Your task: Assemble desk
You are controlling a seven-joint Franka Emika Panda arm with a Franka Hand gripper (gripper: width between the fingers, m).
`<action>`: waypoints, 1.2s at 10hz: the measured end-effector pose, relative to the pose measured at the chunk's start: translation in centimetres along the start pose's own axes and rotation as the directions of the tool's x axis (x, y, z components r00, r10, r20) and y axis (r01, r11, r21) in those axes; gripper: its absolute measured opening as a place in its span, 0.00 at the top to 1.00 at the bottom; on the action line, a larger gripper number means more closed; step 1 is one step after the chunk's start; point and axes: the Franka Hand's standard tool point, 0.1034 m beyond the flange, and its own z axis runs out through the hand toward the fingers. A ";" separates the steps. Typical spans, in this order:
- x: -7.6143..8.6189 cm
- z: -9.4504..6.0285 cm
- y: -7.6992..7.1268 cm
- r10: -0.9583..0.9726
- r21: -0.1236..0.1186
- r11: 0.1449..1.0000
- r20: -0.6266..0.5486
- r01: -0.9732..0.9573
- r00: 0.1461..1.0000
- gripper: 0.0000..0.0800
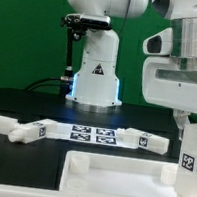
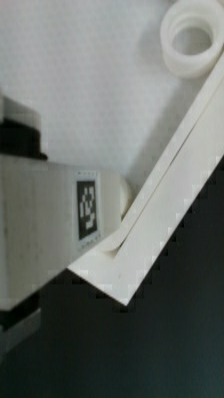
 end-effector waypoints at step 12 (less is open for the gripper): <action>-0.1 -1.0 -1.1 -0.969 -0.094 0.235 0.062 0.968 0.241 0.59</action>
Offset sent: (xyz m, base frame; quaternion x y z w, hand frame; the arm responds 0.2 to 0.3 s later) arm 0.0000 0.0000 0.0000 0.0000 0.0000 -0.1938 0.9810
